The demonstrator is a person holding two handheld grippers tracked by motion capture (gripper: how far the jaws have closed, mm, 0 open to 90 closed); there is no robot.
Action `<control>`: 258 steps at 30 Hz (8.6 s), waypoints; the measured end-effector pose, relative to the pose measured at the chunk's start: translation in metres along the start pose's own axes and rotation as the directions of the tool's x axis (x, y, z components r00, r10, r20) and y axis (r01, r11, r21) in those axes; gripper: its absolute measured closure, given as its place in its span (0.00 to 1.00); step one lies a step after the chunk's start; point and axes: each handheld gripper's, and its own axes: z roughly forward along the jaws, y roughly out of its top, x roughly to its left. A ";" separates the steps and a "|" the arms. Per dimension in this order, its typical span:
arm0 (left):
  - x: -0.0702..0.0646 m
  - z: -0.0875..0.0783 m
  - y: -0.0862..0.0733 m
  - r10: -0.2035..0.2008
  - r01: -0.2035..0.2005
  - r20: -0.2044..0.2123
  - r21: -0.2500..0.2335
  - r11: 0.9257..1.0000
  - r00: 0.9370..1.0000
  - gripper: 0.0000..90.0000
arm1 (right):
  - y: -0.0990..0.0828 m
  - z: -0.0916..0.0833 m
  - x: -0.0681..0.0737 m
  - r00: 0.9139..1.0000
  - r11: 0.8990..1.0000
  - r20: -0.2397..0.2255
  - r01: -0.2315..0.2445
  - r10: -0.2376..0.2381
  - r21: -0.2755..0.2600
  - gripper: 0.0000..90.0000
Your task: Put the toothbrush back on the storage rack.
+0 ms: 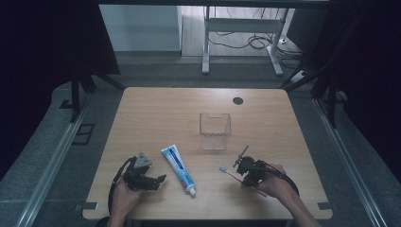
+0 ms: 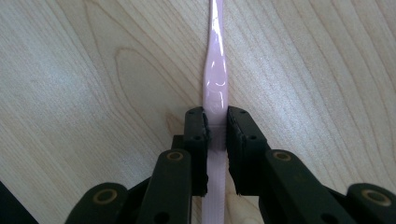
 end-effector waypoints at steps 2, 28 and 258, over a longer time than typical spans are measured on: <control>0.000 0.000 0.000 0.000 0.000 0.000 -0.001 1.000 1.000 0.14 | 0.000 -0.001 -0.001 1.000 1.000 -0.008 -0.004 0.004 -0.011 0.88; -0.001 0.001 0.000 0.007 -0.007 0.003 0.005 1.000 1.000 0.14 | -0.008 -0.040 -0.007 0.999 0.990 -0.038 -0.041 0.036 -0.137 0.88; 0.002 -0.001 0.000 -0.030 0.032 0.050 -0.041 0.999 0.998 0.14 | 0.125 -0.050 -0.059 0.995 0.830 0.023 -0.065 0.093 -0.554 0.40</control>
